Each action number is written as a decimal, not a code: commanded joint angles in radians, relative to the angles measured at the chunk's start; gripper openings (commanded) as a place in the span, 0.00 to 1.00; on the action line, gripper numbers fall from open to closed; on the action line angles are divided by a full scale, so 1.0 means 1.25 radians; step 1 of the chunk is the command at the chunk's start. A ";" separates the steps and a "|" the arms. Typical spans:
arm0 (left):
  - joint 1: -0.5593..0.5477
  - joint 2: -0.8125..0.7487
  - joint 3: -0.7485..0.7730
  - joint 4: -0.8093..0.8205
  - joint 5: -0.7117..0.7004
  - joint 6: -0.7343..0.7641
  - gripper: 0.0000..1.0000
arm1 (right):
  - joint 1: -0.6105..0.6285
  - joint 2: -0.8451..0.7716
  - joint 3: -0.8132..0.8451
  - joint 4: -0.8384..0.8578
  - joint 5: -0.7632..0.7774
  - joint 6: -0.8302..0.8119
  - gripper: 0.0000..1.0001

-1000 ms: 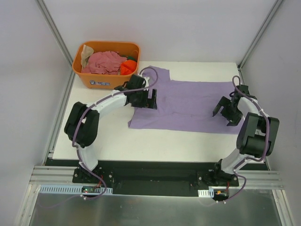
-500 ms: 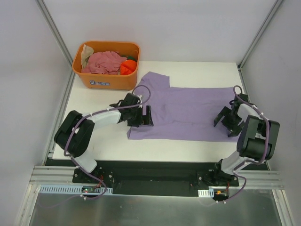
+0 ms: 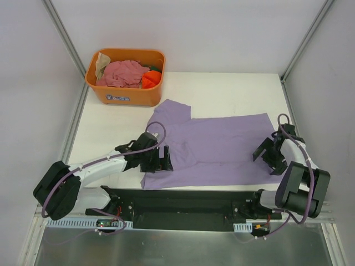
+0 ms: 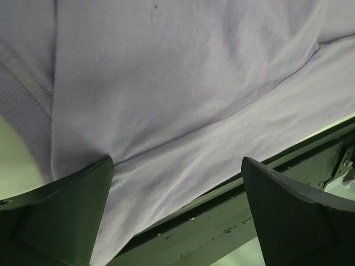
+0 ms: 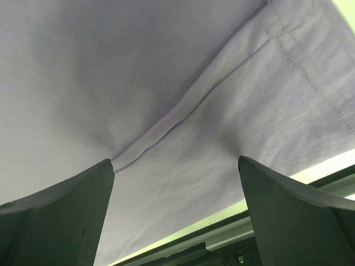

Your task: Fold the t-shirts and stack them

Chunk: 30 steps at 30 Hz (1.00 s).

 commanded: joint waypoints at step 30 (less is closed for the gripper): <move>0.013 0.017 0.151 -0.081 -0.177 0.170 0.99 | 0.745 0.482 0.550 0.150 -0.409 -0.214 0.61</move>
